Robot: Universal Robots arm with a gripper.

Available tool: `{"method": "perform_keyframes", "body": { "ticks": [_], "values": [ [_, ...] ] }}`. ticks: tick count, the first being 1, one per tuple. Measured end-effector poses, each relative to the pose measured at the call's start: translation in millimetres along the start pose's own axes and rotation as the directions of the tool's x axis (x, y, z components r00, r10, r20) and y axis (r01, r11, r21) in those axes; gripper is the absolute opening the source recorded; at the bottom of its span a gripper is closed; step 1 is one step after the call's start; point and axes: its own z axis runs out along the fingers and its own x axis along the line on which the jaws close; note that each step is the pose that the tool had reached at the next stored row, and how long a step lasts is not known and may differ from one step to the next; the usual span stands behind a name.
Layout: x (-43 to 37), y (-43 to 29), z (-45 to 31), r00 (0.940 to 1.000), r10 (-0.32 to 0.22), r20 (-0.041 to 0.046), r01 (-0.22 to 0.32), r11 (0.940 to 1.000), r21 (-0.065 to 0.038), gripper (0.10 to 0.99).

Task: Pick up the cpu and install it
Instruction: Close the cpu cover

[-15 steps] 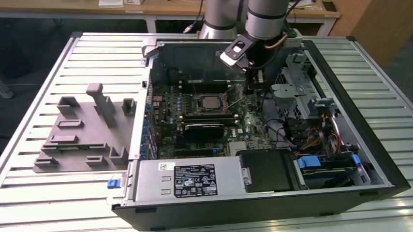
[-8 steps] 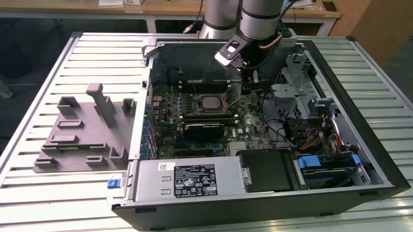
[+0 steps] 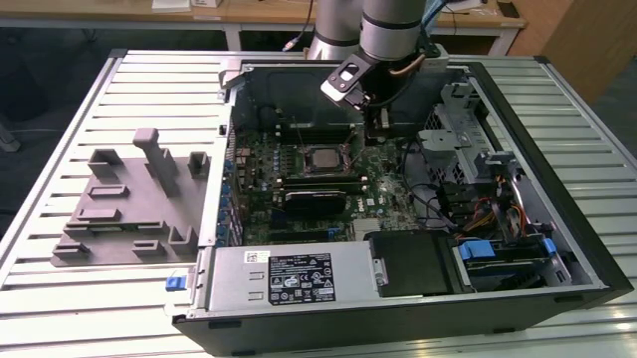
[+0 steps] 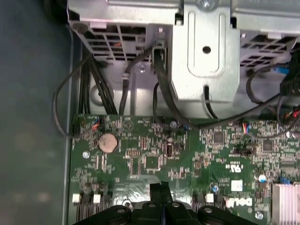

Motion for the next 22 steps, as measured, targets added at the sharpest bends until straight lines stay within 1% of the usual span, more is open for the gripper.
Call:
{"method": "perform_keyframes", "body": {
  "ticks": [11, 22],
  "values": [
    [0.5, -20.8, -0.7, 1.0000, 0.000, 0.0000, 0.000, 1.0000, 0.000, 0.106],
    [0.8, -37.2, -1.3, 1.0000, 0.000, 0.0000, 0.000, 1.0000, 0.000, 0.106]
  ]
}}
